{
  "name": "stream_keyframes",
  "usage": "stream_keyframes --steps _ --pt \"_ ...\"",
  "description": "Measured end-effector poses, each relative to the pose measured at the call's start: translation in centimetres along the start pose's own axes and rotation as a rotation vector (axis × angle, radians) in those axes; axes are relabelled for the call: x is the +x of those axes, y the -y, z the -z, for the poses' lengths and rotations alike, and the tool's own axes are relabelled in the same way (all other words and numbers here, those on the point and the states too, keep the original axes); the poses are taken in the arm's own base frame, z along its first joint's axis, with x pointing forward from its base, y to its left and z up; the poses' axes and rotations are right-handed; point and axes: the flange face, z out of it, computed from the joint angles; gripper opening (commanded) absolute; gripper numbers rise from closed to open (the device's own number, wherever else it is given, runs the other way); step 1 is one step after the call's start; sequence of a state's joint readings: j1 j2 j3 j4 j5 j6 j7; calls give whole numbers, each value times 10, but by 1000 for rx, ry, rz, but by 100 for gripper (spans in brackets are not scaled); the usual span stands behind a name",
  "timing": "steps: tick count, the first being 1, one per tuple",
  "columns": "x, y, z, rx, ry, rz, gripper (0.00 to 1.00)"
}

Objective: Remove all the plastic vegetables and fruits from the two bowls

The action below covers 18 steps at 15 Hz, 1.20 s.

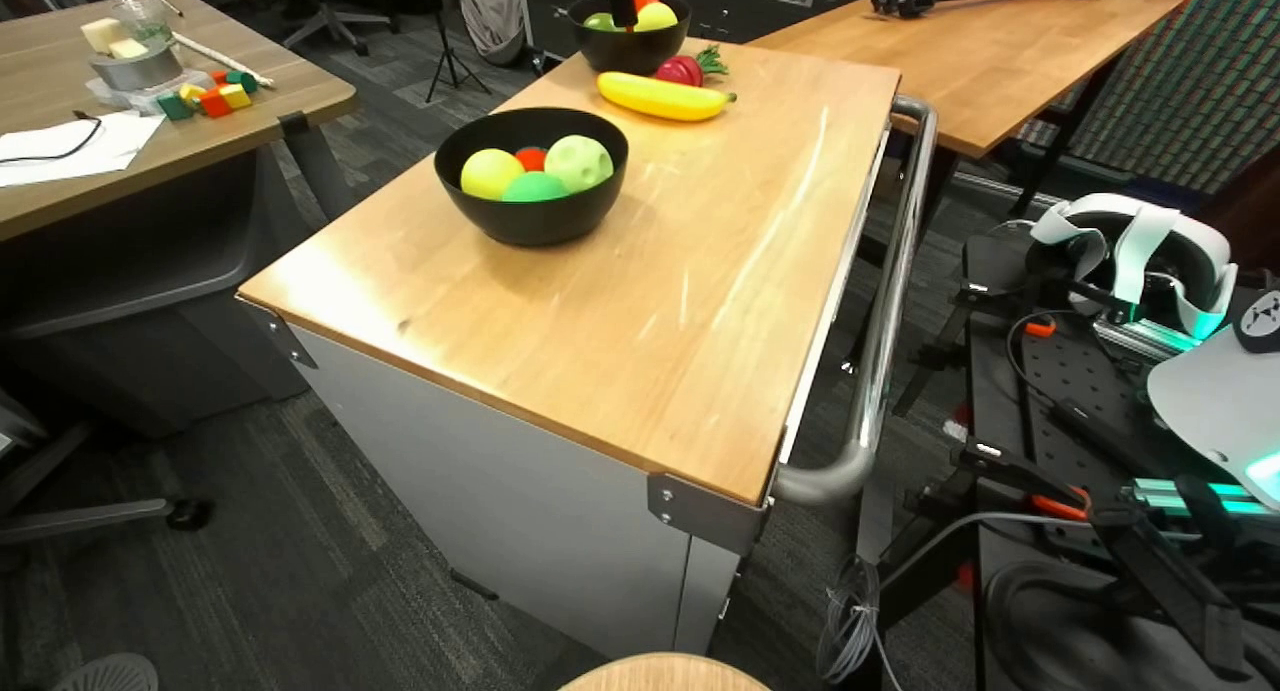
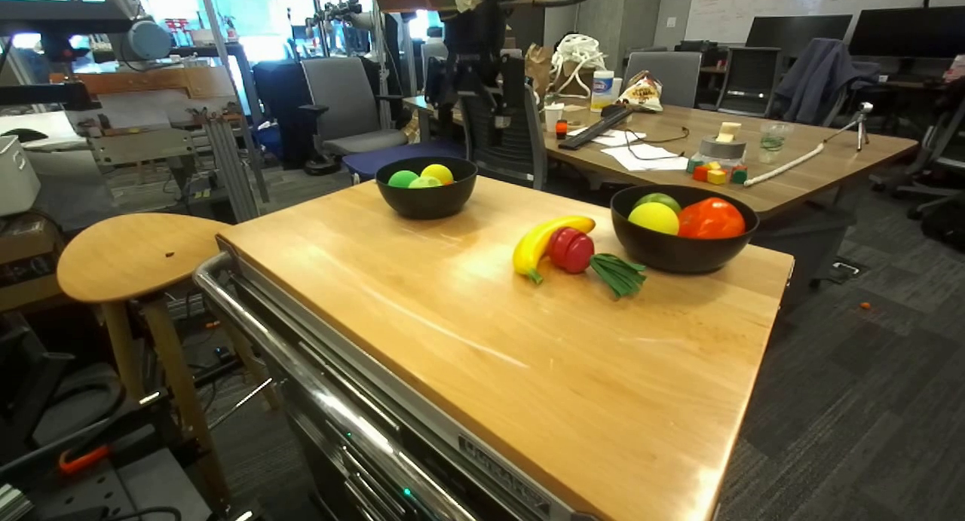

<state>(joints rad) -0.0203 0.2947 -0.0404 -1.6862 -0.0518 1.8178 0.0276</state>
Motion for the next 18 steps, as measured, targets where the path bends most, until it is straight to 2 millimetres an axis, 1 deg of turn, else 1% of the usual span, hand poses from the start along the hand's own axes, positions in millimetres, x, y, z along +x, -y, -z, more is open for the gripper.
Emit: stream_keyframes --steps 2,4,8,11,14,18 --pt "3 13 -5 3 -26 52 100" --pt "5 35 -13 5 -67 132 100" --pt "3 83 -34 1 -112 283 100" --pt "4 111 -48 2 -135 349 100" --pt "9 128 -57 7 -164 383 98" --pt "21 137 -65 19 -252 391 93"
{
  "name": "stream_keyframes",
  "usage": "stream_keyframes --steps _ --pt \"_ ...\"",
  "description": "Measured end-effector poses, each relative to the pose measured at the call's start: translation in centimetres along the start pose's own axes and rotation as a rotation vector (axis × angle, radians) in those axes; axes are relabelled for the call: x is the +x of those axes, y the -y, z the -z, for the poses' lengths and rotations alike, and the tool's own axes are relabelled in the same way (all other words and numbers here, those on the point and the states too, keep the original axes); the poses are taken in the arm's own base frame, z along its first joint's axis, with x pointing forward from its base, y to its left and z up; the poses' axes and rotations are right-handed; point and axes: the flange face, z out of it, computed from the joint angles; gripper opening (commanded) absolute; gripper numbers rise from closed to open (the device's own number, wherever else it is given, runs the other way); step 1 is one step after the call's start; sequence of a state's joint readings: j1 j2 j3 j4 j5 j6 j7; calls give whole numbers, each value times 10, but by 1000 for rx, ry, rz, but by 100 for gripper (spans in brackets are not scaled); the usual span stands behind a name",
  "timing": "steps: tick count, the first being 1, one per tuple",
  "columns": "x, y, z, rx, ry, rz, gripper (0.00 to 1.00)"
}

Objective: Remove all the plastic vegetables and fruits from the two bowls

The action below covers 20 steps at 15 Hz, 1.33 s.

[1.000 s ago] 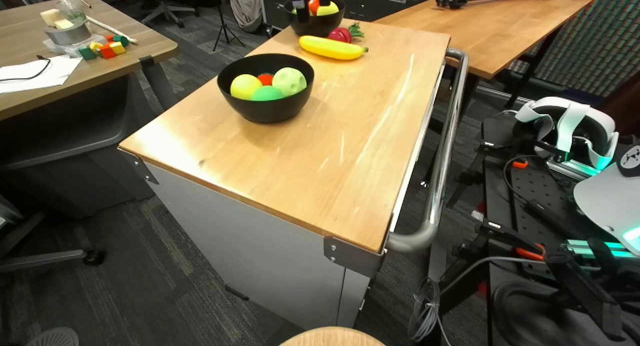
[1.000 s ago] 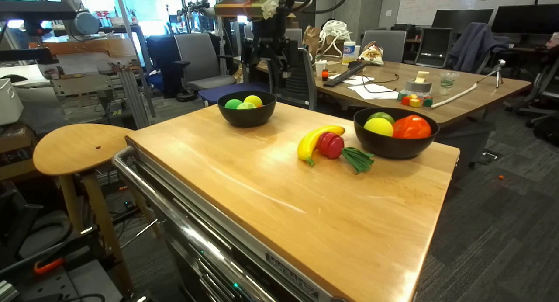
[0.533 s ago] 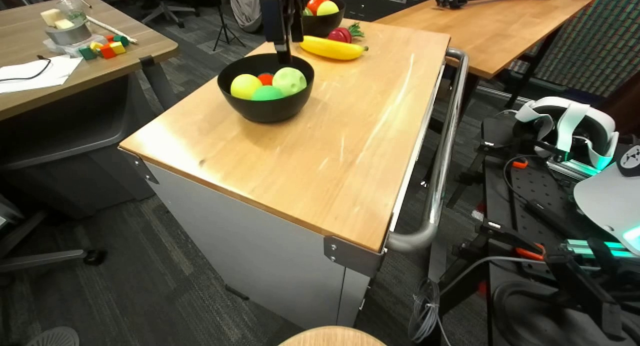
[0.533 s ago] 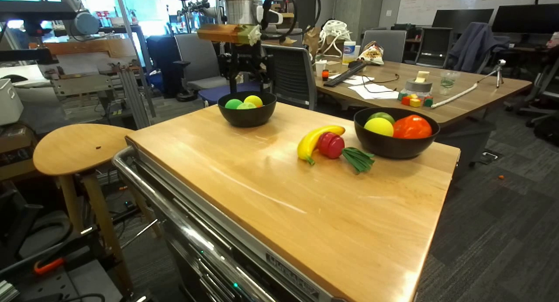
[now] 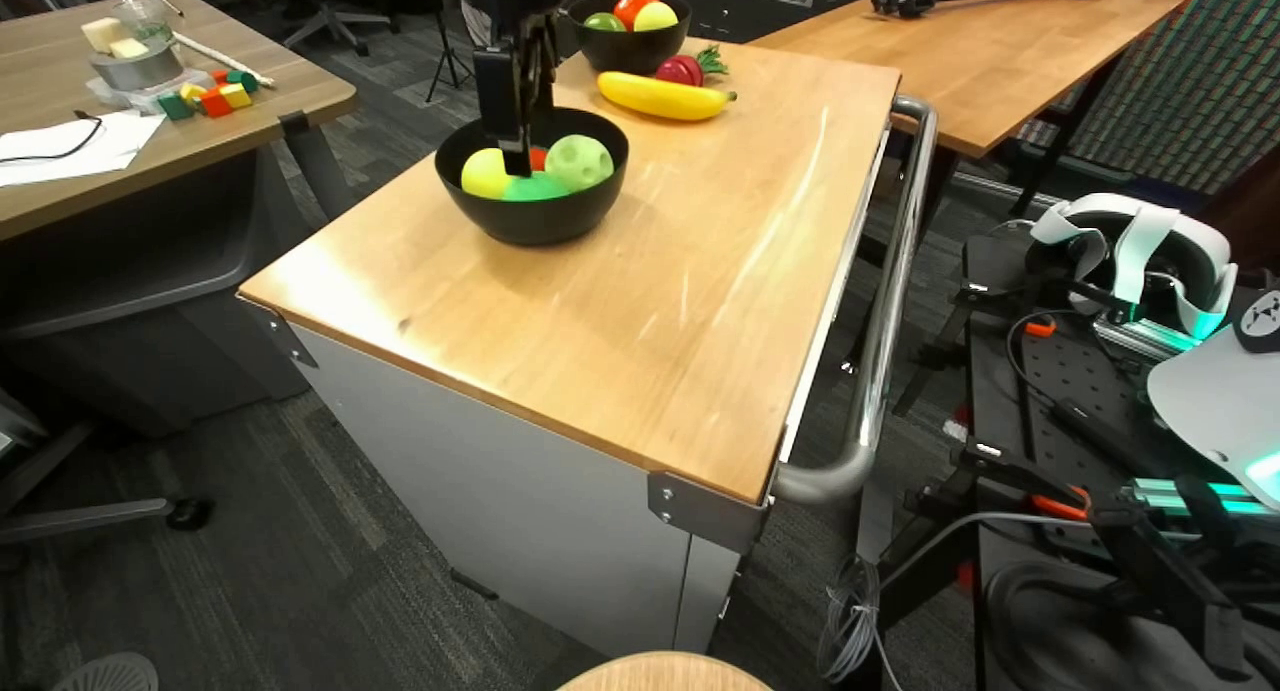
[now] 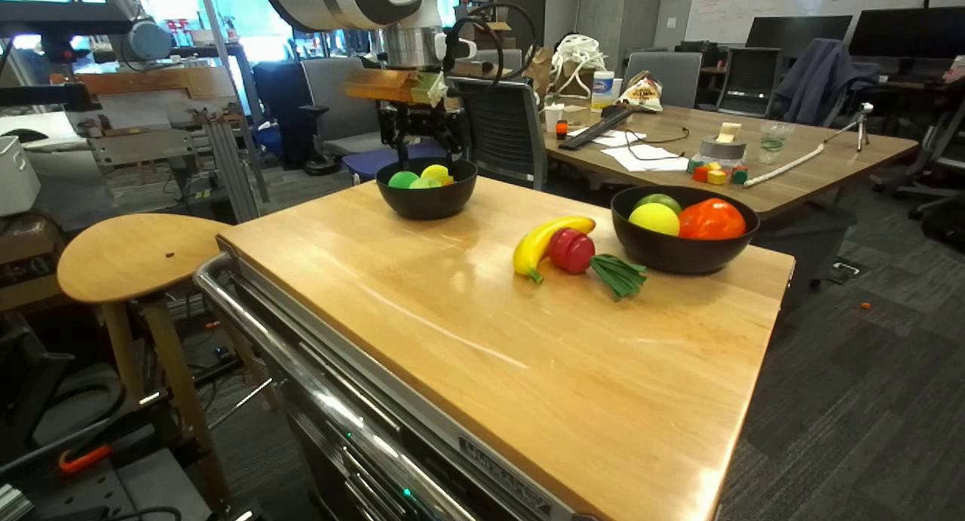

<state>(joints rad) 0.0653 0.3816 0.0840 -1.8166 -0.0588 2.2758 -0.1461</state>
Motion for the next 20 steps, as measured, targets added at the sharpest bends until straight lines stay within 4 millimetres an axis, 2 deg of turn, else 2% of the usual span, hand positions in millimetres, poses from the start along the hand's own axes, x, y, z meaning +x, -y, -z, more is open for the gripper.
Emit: stream_keyframes --steps 5,9,11,13,16,20 --pt "11 -2 -16 -7 -98 -3 90" --pt "9 -5 -28 -5 -104 -10 88" --pt "6 -8 -35 -5 -97 -15 82" --pt "2 -11 -40 -3 -87 -20 58" --pt "0 -15 -42 -3 -83 -28 35" --pt "-1 -22 -41 16 -85 -63 32"
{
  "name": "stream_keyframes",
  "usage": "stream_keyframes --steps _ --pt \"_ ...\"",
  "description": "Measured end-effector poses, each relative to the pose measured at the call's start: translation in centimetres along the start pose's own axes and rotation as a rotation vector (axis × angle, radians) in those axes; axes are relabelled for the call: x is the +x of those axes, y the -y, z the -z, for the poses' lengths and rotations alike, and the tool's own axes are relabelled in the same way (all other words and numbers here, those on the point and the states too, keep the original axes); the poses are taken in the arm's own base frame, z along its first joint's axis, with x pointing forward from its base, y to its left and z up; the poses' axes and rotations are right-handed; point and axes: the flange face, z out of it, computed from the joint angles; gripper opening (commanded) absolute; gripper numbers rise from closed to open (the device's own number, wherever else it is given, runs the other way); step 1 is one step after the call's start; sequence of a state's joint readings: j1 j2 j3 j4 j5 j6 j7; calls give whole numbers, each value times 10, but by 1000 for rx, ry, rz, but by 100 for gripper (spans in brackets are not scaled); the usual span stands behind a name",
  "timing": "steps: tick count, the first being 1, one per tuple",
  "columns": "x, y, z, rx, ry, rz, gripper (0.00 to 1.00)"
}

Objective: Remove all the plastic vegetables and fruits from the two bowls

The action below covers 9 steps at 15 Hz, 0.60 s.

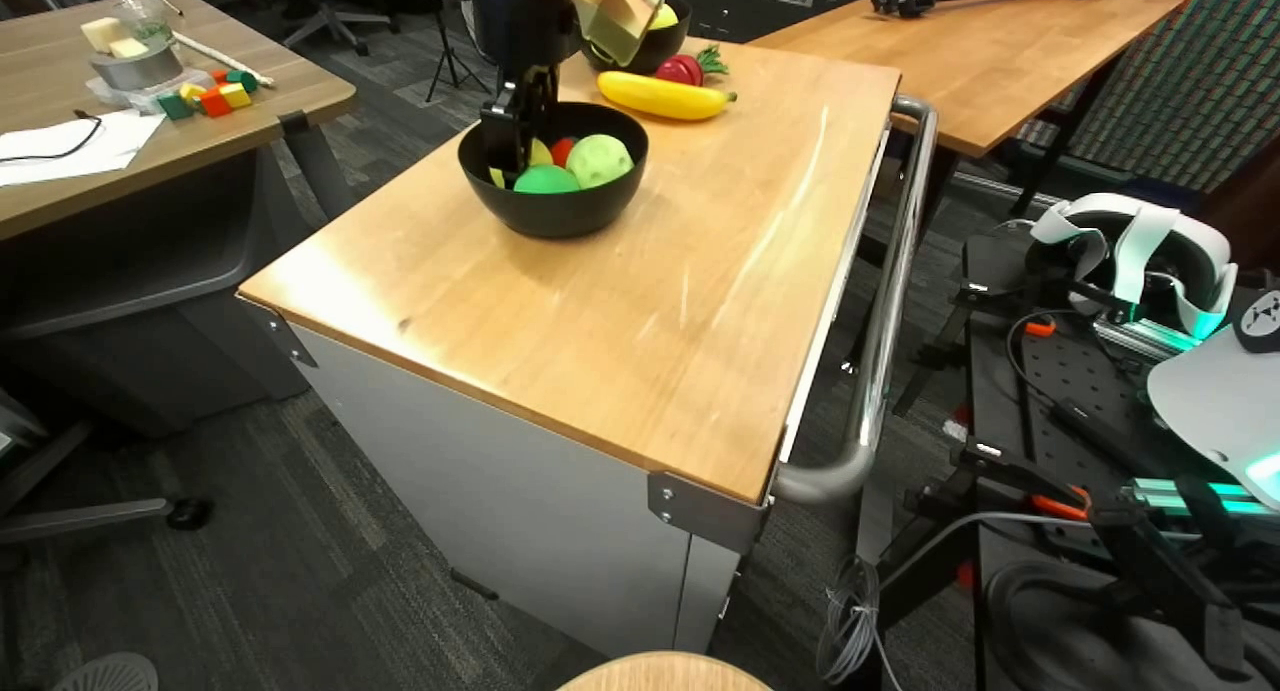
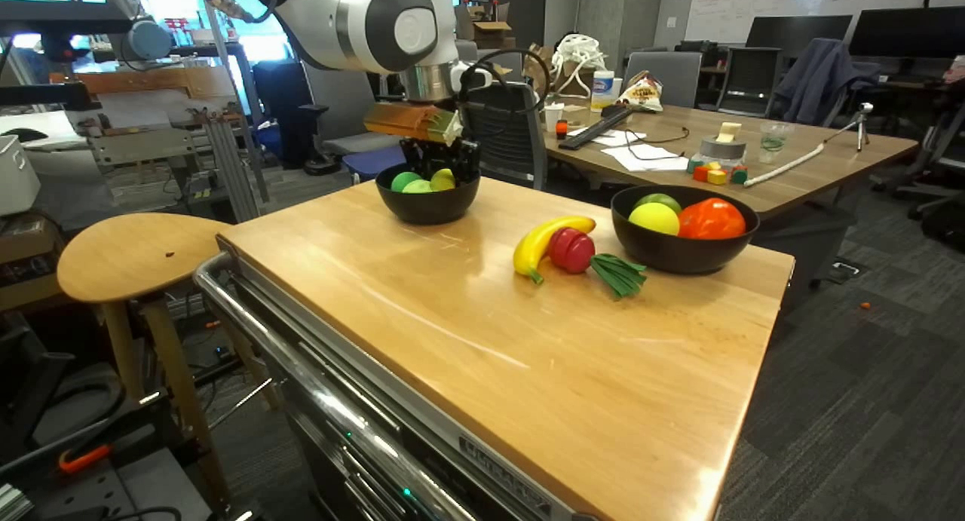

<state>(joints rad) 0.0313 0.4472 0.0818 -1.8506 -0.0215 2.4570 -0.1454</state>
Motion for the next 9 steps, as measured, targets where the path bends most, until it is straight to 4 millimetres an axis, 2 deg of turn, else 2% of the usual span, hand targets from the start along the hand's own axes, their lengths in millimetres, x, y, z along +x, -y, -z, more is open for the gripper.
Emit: stream_keyframes --steps 4,7,9 --pt "1 -5 13 16 9 -28 32" --pt "1 -6 41 14 12 -27 32" --pt "-2 -6 69 12 26 -23 32"
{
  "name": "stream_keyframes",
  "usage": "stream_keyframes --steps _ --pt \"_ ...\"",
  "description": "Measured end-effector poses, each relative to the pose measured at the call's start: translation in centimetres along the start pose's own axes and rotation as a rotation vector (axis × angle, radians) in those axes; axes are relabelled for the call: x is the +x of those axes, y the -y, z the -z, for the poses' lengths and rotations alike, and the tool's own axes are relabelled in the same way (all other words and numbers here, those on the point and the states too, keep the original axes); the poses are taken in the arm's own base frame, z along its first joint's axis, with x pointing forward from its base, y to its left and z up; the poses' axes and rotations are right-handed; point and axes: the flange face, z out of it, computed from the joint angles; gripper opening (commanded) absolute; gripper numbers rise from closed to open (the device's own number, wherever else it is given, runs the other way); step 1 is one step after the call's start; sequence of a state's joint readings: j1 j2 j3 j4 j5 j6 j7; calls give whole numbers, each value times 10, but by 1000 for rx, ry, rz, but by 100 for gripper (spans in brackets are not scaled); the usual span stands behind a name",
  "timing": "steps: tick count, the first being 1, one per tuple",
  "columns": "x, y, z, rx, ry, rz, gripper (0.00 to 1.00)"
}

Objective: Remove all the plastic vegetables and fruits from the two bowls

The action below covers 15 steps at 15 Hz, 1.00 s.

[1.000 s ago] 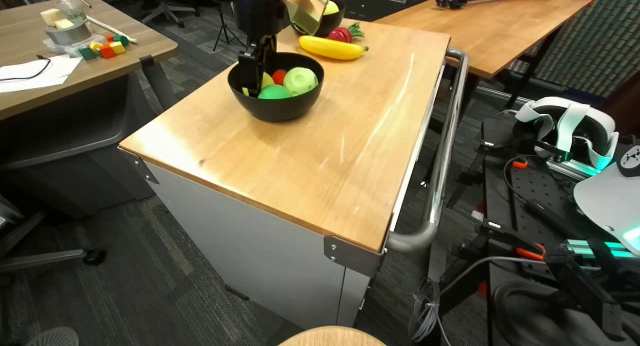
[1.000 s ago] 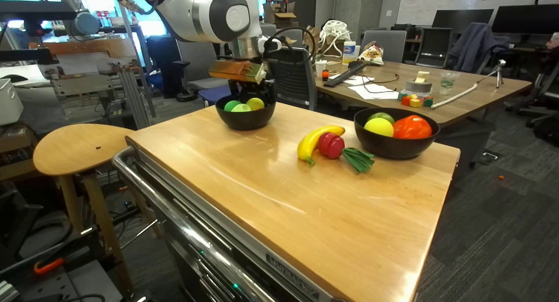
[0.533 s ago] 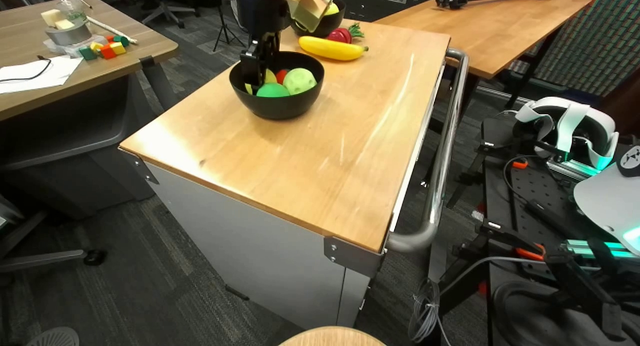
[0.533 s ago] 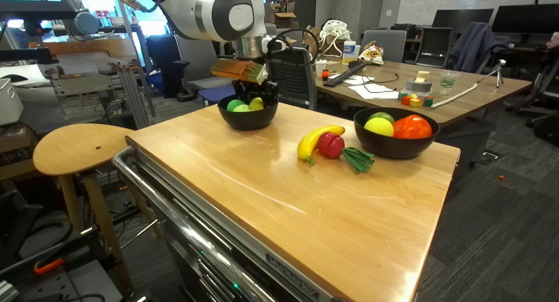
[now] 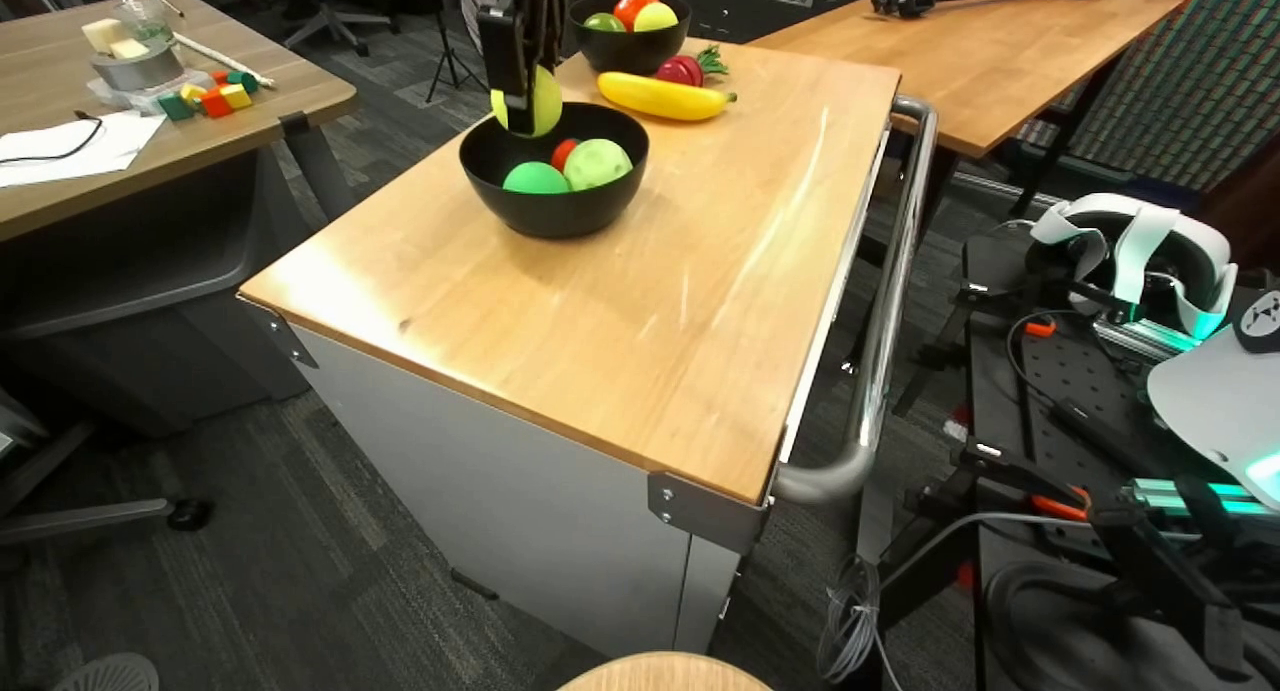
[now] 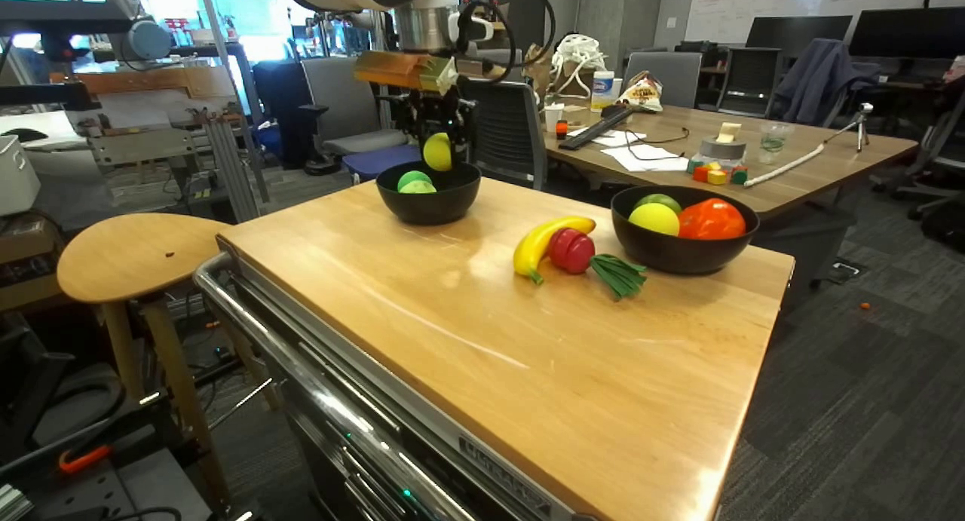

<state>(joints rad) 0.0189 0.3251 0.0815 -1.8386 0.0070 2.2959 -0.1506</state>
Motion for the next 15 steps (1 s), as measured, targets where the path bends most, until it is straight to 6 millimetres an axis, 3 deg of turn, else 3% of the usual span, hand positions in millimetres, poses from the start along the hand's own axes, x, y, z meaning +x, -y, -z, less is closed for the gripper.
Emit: stream_keyframes --steps 4,7,11,15 --pt "-2 -19 64 -26 -58 -28 32" --pt "0 -60 81 -47 -76 -96 32" --pt "-3 -106 48 -52 6 -198 32" --pt "-1 -126 -3 -51 95 -285 32"
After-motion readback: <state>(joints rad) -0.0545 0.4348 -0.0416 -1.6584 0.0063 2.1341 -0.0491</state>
